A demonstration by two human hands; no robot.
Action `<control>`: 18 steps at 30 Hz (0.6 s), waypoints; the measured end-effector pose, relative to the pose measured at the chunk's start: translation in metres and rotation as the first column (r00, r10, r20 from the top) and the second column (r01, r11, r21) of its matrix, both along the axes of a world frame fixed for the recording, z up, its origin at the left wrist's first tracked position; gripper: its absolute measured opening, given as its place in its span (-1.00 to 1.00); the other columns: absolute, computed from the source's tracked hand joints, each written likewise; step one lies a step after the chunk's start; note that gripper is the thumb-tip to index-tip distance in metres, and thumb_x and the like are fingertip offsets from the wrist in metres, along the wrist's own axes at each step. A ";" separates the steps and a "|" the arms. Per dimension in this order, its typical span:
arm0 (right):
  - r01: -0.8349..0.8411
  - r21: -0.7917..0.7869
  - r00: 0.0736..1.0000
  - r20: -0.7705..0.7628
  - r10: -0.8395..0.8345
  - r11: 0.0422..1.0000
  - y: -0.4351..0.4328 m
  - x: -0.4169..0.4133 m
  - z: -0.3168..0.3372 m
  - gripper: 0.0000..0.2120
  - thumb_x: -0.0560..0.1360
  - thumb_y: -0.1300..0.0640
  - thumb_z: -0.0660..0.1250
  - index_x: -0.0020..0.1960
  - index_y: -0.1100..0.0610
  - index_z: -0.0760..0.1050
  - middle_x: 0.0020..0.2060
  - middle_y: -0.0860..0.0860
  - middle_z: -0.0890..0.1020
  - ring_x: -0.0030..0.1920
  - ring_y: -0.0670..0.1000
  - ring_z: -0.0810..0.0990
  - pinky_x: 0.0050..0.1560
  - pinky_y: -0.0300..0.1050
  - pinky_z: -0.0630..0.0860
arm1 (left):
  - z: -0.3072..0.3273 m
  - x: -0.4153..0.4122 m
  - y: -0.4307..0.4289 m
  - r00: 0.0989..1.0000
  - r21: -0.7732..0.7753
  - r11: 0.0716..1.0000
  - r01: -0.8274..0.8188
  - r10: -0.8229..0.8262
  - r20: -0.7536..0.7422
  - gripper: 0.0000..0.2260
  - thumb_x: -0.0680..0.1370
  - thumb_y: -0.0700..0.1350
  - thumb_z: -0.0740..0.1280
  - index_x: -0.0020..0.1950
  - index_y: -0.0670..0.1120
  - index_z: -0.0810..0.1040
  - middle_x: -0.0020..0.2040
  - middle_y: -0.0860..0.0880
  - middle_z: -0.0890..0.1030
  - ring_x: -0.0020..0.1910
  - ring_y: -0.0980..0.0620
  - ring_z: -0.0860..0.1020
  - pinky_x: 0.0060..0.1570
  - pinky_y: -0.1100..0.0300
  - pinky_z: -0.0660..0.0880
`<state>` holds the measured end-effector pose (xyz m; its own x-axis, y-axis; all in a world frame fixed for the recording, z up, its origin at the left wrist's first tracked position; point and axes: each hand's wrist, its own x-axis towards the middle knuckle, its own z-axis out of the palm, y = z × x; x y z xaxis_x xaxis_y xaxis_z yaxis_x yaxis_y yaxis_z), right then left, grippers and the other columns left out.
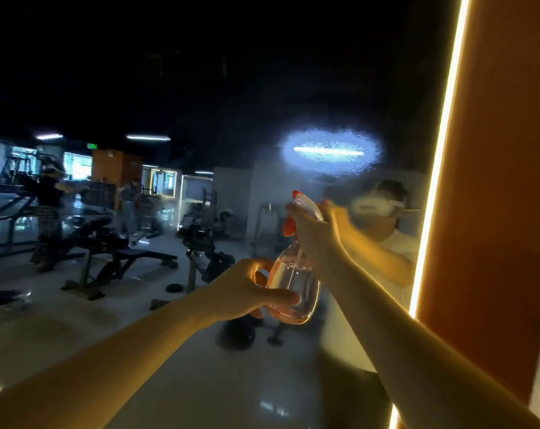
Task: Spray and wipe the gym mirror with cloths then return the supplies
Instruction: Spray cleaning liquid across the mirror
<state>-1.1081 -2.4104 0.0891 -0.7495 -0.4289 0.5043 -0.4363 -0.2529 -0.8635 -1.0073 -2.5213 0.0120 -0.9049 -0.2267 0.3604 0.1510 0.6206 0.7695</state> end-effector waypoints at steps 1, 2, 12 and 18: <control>-0.014 0.012 1.000 0.024 0.013 1.000 -0.006 0.002 0.001 -0.79 0.65 0.10 0.34 -0.15 0.03 0.42 -0.28 0.04 0.51 -0.30 -0.05 0.47 -0.30 -0.22 0.44 | 0.001 0.004 -0.005 1.000 0.012 1.000 -0.006 0.006 0.012 -0.42 0.28 0.25 0.55 0.22 0.10 0.52 0.04 0.03 0.73 -0.06 0.08 0.73 -0.12 0.13 0.69; -0.017 0.025 0.999 0.048 0.016 1.000 -0.013 0.005 0.001 -0.77 0.65 0.10 0.34 -0.15 0.02 0.39 -0.29 0.02 0.48 -0.30 -0.06 0.45 -0.28 -0.22 0.42 | 0.000 0.007 -0.009 1.000 0.028 0.999 -0.016 0.015 0.026 -0.40 0.27 0.25 0.54 0.24 0.10 0.52 0.03 0.03 0.74 -0.05 0.07 0.73 -0.12 0.13 0.69; -0.016 0.156 0.993 0.118 -0.003 0.988 -0.048 0.021 -0.045 -0.72 0.63 0.10 0.37 -0.23 0.05 0.40 -0.29 0.07 0.55 -0.23 0.01 0.52 -0.10 -0.04 0.52 | -0.035 0.027 -0.038 0.972 0.137 0.989 -0.057 0.024 0.232 -0.39 0.42 0.14 0.57 0.37 -0.07 0.51 0.09 -0.04 0.74 -0.04 0.03 0.74 -0.09 0.11 0.69; -0.063 0.225 0.983 0.181 0.022 0.972 -0.060 0.021 -0.084 -0.83 0.64 0.14 0.36 -0.12 0.10 0.46 -0.23 0.10 0.55 -0.14 0.10 0.56 -0.01 -0.01 0.56 | -0.070 0.032 -0.039 0.948 0.170 0.985 -0.024 -0.032 0.316 -0.54 0.47 0.10 0.55 0.28 -0.04 0.54 0.09 -0.05 0.73 0.00 -0.03 0.74 0.05 0.03 0.69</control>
